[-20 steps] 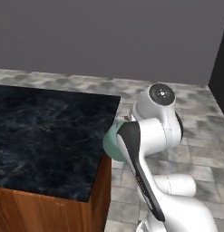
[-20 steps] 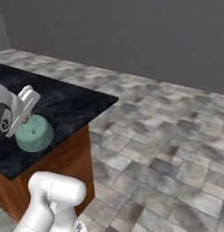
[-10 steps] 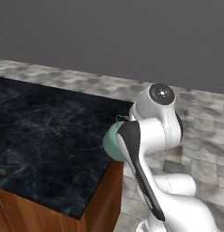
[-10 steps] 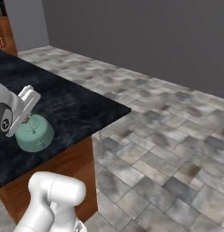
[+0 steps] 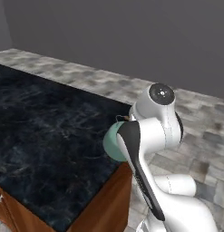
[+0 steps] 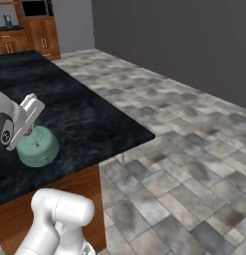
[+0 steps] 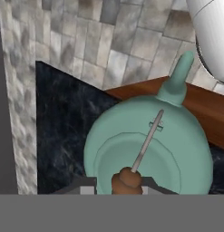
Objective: The kettle is done boiling. Turn off the stove, then wait for 300 timesteps before moving the kettle to the dining table.
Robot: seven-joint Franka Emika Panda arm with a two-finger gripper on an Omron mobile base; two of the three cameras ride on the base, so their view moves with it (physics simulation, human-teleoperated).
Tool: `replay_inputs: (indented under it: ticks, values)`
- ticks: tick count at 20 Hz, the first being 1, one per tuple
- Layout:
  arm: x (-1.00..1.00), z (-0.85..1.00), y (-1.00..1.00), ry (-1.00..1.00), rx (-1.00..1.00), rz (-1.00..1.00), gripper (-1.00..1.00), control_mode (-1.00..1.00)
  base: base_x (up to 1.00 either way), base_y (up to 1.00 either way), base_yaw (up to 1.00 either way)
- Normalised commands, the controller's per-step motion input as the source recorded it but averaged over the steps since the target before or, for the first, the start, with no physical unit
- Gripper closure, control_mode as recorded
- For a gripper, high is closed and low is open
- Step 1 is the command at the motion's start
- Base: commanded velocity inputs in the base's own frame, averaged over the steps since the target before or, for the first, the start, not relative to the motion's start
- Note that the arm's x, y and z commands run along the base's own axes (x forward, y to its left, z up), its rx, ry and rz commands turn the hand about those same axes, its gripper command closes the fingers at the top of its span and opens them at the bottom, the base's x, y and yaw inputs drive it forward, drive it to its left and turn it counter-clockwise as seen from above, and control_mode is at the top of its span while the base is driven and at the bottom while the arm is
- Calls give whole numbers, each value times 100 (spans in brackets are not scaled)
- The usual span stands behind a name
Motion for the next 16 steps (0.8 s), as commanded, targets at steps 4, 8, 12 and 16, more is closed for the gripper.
replay_inputs:
  ticks: [4, 8, 12, 16]
  values:
    - [0, 0, 0, 0, 0, 0, 100, 100, 34, -51, 38]
    - [0, 0, 0, 0, 0, 0, 100, 100, 29, -52, 38]
    - [0, 0, 0, 0, 0, 0, 100, 100, 23, -54, 38]
    - [0, 0, 0, 0, 0, 0, 100, 100, 21, -55, 38]
